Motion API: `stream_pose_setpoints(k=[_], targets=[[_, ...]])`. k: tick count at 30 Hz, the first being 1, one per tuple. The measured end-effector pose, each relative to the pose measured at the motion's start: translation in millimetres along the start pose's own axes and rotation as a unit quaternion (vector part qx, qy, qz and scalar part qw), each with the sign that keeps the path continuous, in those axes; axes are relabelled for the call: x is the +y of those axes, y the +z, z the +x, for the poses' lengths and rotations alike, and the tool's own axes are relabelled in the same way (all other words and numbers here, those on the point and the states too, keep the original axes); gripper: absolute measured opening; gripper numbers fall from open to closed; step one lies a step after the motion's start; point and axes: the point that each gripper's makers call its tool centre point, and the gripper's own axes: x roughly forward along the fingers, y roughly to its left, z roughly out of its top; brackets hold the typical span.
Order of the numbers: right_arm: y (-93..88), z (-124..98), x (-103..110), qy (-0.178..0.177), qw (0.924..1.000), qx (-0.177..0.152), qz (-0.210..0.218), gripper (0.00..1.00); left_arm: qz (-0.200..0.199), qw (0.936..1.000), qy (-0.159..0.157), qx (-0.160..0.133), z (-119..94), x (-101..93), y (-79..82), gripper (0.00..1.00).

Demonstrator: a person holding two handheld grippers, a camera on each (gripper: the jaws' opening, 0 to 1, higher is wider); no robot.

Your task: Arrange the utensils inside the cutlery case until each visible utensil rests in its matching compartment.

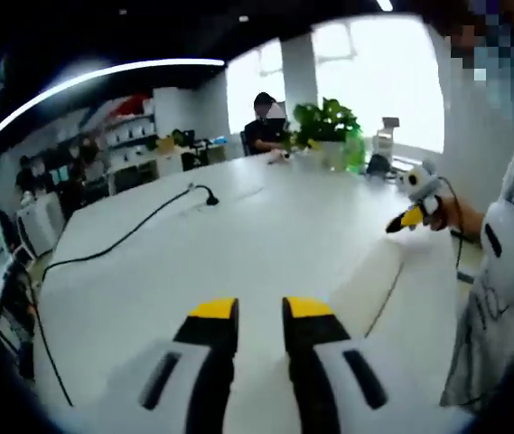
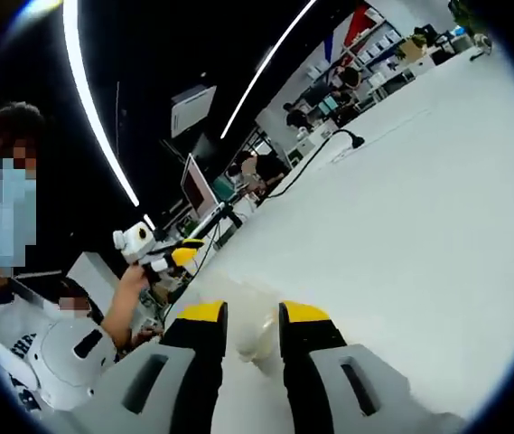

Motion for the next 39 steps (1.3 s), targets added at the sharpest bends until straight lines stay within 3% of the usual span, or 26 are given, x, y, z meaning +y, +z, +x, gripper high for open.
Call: stream_pose_setpoints(k=[3,6,7,10,12,14,19,22,33,39], targets=[[-2.7,0.1,-5.4,-0.035,0.9993,-0.003,-0.012,0.23,0.002,0.9998,0.006,0.021,0.9,-6.6,-16.1,0.20],[-2.4,-0.1,-8.0,-0.067,0.9970,0.000,-0.038,0.25,0.049,0.9970,0.020,0.057,-2.4,-7.6,-33.3,0.21],[-3.1,1.6,-6.1,-0.065,0.9971,0.001,-0.040,0.25,0.040,0.9977,0.017,0.051,-2.4,-9.9,-34.7,0.22],[-5.5,7.1,-5.1,-0.057,0.9979,0.003,-0.030,0.27,-0.042,0.9985,-0.009,0.032,-6.2,-20.1,-38.8,0.33],[-4.3,7.6,-6.2,-0.056,0.9984,-0.006,-0.010,0.27,-0.079,0.9965,-0.020,0.018,-10.7,-23.1,-39.4,0.30],[-3.2,7.0,-9.3,-0.061,0.9981,-0.015,0.000,0.27,-0.108,0.9936,-0.024,0.024,-12.3,-23.4,-44.9,0.26],[-8.4,8.4,-12.3,-0.067,0.9976,-0.005,0.013,0.24,-0.102,0.9944,-0.007,0.026,-11.4,-24.6,-50.5,0.12],[-5.6,8.7,-14.9,-0.070,0.9975,0.000,0.010,0.24,-0.098,0.9947,-0.004,0.030,-9.6,-26.4,-53.6,0.12],[-3.7,7.4,-10.0,-0.064,0.9979,0.005,0.004,0.25,-0.116,0.9930,-0.021,-0.003,-13.3,-34.7,-41.5,0.11],[-8.2,8.6,-7.3,-0.071,0.9973,0.017,-0.007,0.27,-0.114,0.9932,-0.020,0.014,-12.6,-42.6,-52.0,0.09]])
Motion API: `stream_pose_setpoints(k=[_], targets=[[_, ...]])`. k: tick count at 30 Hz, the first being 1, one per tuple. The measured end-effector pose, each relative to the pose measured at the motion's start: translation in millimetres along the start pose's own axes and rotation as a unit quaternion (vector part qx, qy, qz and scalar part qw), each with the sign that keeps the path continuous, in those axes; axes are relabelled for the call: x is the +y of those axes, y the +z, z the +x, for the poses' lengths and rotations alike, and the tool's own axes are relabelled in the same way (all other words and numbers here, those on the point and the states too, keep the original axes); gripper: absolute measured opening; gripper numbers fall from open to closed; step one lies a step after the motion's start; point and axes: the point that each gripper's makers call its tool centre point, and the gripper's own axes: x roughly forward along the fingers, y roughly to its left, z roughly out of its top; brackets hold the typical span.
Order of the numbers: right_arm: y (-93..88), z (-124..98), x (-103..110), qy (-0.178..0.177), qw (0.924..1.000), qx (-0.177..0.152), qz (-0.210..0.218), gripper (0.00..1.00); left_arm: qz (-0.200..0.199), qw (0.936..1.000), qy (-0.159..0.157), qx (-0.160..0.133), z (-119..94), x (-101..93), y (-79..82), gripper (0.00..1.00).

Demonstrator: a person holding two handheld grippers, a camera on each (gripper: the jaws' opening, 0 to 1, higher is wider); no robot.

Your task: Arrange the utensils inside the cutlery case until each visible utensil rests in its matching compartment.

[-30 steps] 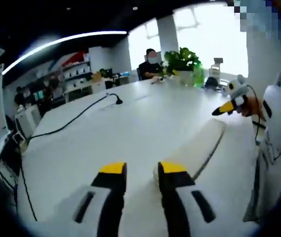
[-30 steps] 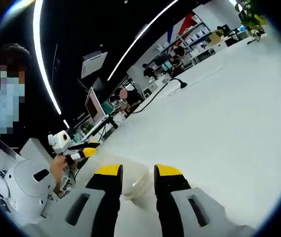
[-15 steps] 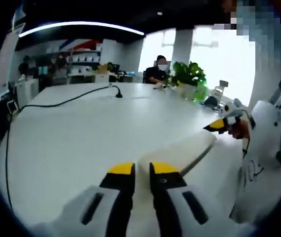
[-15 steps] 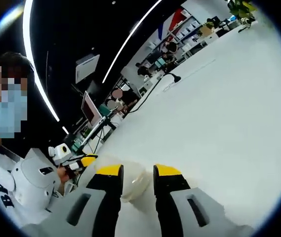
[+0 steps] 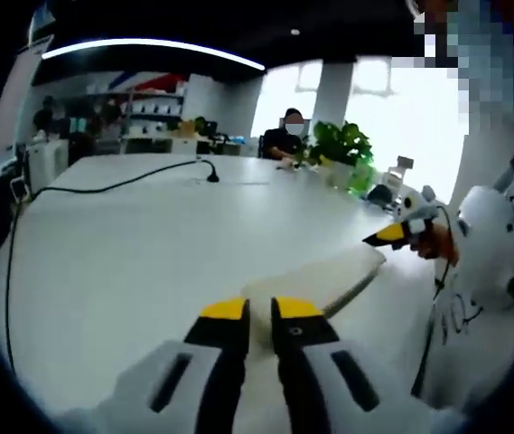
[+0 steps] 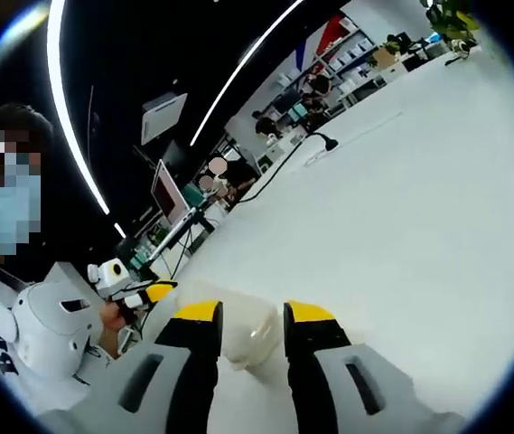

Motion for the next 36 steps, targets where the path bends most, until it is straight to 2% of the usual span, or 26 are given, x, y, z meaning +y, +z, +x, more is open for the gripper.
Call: stream_pose_setpoints(k=[5,7,10,15,20,25,36], targets=[[-3.3,2.6,-5.6,-0.008,0.9999,0.010,0.007,0.34,-0.009,0.9999,-0.005,-0.006,3.6,0.1,-1.6,0.09],[-4.6,2.2,-6.1,-0.007,0.9998,0.010,0.016,0.37,-0.001,1.0000,0.006,-0.002,3.1,5.7,-3.6,0.10],[-6.1,1.8,-3.5,0.003,0.9994,0.008,0.034,0.37,-0.005,0.9998,0.019,-0.006,1.6,15.6,-5.1,0.11],[-11.0,5.4,-2.6,-0.003,0.9995,0.023,0.023,0.36,-0.021,0.9998,-0.002,-0.006,3.8,9.0,-7.5,0.11],[-14.6,10.0,-0.3,0.007,0.9988,0.037,0.032,0.35,-0.024,0.9997,-0.001,-0.006,2.7,8.8,-7.3,0.10],[-13.3,11.4,2.3,0.006,0.9990,0.040,0.020,0.34,-0.038,0.9992,-0.016,-0.004,4.3,3.9,-8.3,0.10],[-7.9,9.9,3.9,0.006,0.9993,0.036,0.000,0.33,-0.038,0.9991,-0.012,-0.011,3.4,5.0,-8.3,0.10]])
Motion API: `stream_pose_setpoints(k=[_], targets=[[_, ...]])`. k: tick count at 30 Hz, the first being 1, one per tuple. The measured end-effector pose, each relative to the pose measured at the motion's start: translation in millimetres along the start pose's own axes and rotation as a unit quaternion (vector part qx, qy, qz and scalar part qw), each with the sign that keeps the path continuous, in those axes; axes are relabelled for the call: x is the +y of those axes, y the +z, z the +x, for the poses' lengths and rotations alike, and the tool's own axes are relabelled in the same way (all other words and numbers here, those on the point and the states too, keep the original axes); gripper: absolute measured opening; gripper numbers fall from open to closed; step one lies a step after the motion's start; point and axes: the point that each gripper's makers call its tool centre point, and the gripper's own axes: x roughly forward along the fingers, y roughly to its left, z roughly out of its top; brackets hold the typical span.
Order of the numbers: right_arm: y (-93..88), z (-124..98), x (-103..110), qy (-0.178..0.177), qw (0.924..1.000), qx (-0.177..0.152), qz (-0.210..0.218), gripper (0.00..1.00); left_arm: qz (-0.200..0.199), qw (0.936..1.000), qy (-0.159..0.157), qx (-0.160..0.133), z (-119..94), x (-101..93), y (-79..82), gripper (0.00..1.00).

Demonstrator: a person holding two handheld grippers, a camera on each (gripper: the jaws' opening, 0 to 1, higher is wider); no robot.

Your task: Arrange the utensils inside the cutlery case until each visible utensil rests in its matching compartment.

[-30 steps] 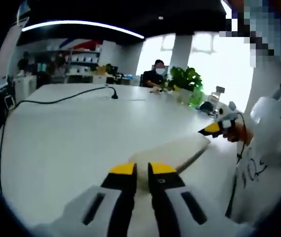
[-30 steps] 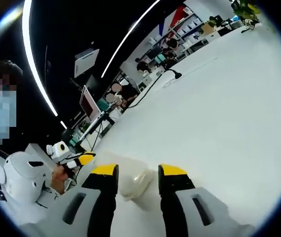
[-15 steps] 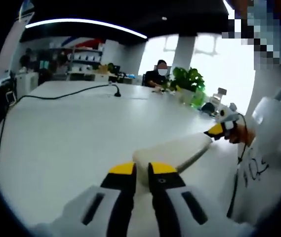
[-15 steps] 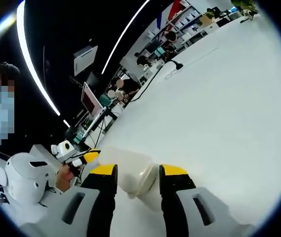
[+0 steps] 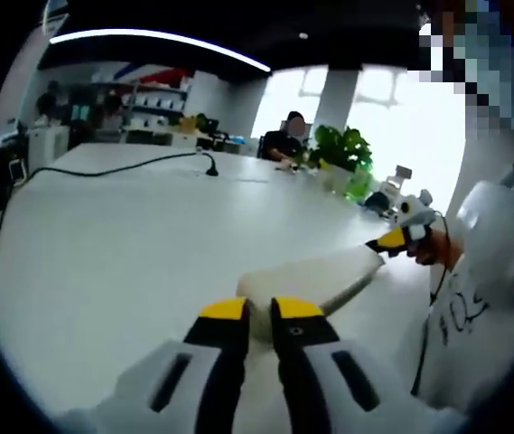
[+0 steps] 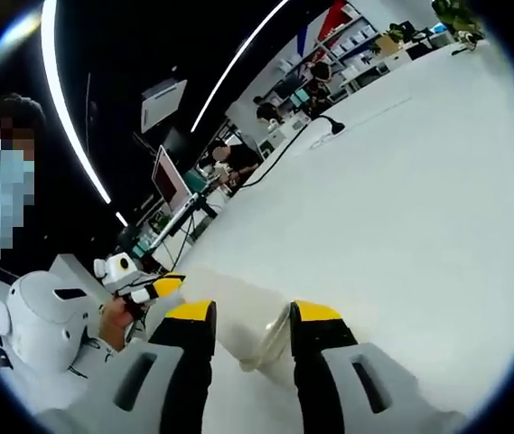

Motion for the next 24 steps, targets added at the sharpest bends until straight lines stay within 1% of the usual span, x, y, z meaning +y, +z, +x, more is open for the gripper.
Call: stream_pose_setpoints(k=[6,10,24], targets=[[1.7,-0.9,0.9,-0.001,1.0000,-0.006,-0.003,0.33,-0.001,1.0000,0.002,-0.005,-0.6,-0.2,-0.6,0.10],[3.1,-1.6,-1.1,-0.006,0.9999,-0.011,-0.004,0.30,-0.002,0.9999,0.005,-0.010,-0.5,-0.1,-0.5,0.10],[2.5,-2.7,1.4,-0.010,0.9997,-0.022,-0.005,0.29,0.012,0.9997,0.009,-0.022,0.0,0.0,-0.5,0.11]])
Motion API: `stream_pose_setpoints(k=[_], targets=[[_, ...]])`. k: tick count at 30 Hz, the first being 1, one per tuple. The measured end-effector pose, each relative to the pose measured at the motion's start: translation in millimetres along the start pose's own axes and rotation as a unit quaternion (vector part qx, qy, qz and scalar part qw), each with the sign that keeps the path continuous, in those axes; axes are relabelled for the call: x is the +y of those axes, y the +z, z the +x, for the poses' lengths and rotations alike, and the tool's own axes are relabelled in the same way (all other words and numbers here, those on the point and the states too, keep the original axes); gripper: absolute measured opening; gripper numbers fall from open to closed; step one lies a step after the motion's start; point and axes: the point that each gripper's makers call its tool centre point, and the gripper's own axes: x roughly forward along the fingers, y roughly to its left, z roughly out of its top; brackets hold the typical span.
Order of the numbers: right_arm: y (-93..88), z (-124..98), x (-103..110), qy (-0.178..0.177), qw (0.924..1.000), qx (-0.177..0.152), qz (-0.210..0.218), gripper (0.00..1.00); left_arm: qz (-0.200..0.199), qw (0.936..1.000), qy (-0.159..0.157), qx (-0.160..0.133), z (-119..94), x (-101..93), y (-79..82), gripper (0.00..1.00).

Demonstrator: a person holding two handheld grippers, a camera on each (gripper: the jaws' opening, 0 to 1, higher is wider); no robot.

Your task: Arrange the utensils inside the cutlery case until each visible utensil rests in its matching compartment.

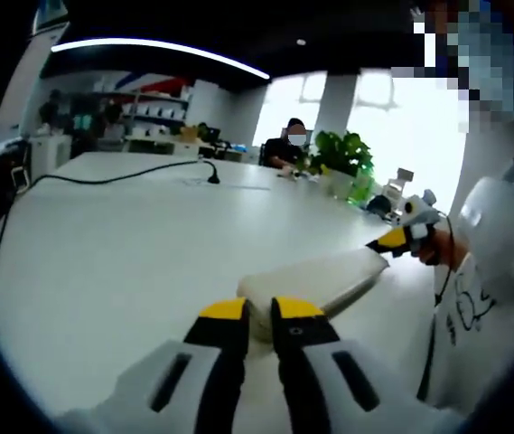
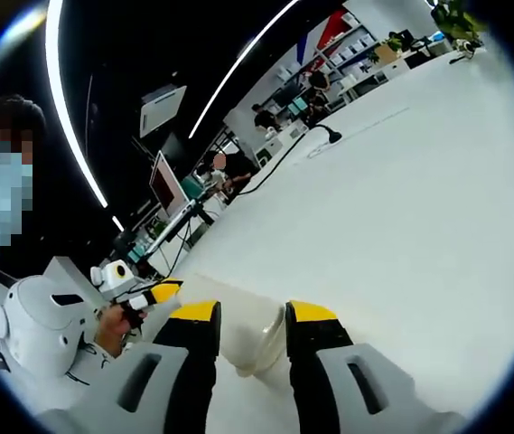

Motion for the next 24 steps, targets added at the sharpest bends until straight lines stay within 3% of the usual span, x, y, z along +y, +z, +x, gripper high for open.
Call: stream_pose_setpoints(k=[6,8,11,14,16,19,21,24], targets=[[0.9,1.4,0.7,0.000,1.0000,-0.002,-0.009,0.29,0.015,0.9999,0.007,-0.005,-0.2,-0.6,0.1,0.11],[7.1,1.6,-1.5,-0.012,0.9991,-0.004,-0.040,0.29,0.013,0.9999,0.007,-0.005,-0.1,0.3,0.3,0.11],[19.1,9.0,6.4,-0.016,0.9925,0.008,-0.121,0.28,0.013,0.9998,0.010,-0.005,-1.2,2.1,0.5,0.13],[25.8,27.3,29.7,0.008,0.9779,0.021,-0.208,0.25,-0.004,0.9994,0.007,-0.034,-7.5,2.1,10.9,0.12],[26.1,45.0,50.8,0.039,0.9703,0.025,-0.237,0.22,-0.016,0.9981,0.013,-0.058,-15.0,6.6,20.0,0.12],[16.3,72.3,79.0,0.091,0.9671,0.043,-0.234,0.15,-0.014,0.9967,0.044,-0.067,-23.3,19.6,26.3,0.11],[9.1,88.3,86.8,0.098,0.9630,0.059,-0.244,0.08,0.010,0.9956,0.065,-0.066,-24.4,26.3,30.9,0.10],[5.1,104.0,98.8,0.109,0.9599,0.057,-0.252,0.07,0.028,0.9953,0.062,-0.069,-18.5,22.8,37.6,0.10]])
